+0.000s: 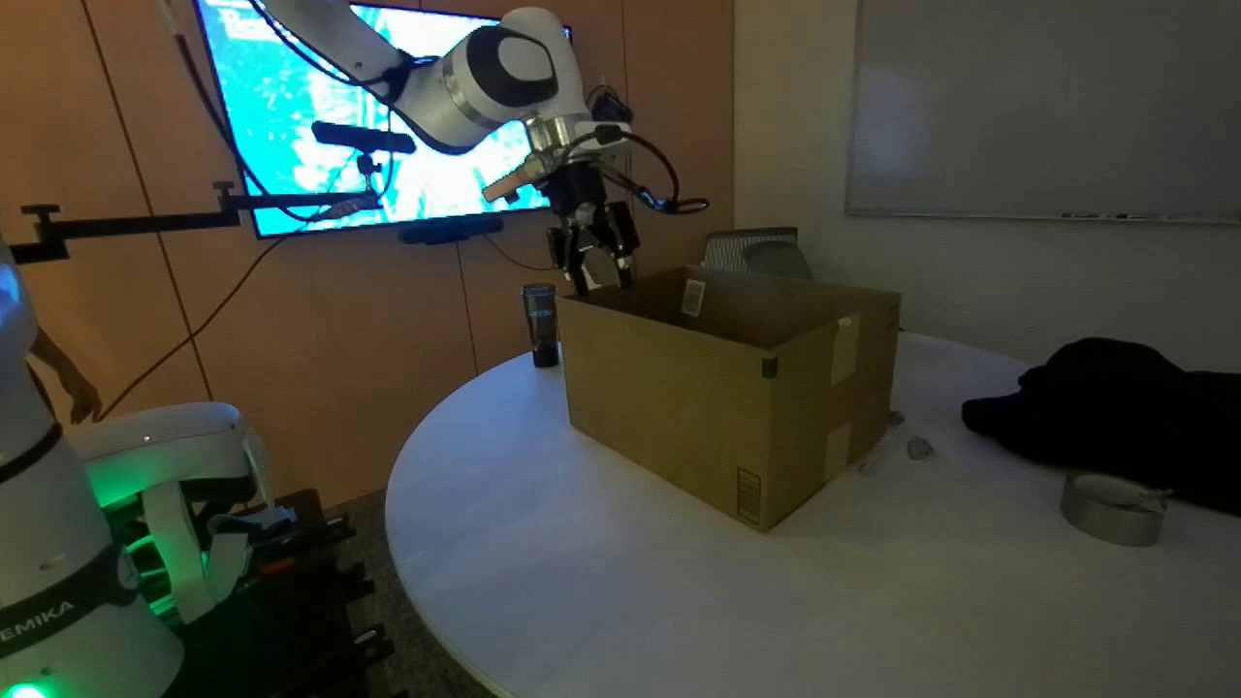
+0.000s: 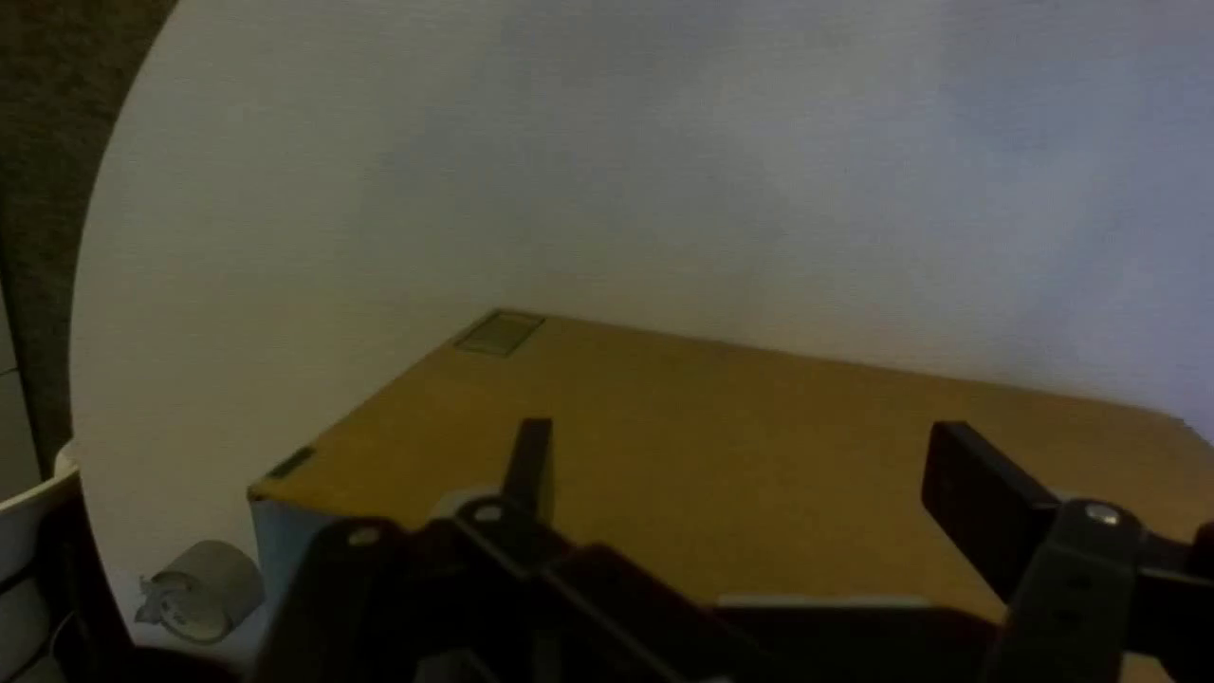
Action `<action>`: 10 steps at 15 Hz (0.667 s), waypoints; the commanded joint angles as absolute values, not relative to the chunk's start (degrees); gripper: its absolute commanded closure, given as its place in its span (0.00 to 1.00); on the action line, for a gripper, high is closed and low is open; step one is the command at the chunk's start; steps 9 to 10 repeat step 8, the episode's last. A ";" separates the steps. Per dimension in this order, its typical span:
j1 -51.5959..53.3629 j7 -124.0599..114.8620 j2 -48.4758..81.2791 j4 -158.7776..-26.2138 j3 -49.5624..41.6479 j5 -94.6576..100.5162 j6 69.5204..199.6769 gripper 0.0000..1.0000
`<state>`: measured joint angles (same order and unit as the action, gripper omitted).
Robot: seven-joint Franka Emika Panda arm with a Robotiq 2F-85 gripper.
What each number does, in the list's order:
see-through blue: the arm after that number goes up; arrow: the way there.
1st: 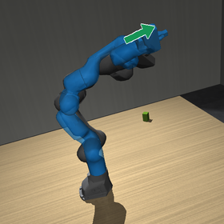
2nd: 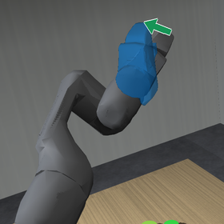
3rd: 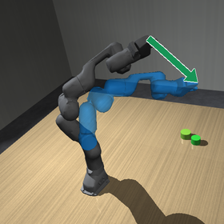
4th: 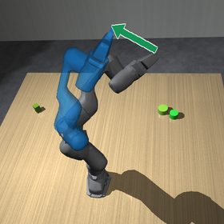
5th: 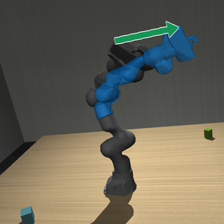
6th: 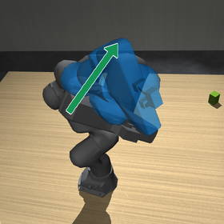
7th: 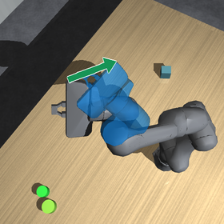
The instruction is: Put the marker on the shirt, fold the shirt, and then put the folded shirt in the box
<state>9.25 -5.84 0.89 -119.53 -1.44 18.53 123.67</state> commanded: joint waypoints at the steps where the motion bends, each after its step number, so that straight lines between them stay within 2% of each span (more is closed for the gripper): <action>1: 5.97 -0.82 -12.91 -132.08 -0.23 13.90 121.80 0.00; 7: 3.47 4.49 -29.34 -144.79 -1.69 9.44 116.24 0.00; 8: 3.25 2.30 -23.26 -140.66 -0.34 10.69 116.78 0.00; 10: 3.25 2.30 -23.26 -140.66 -0.34 10.69 116.78 0.00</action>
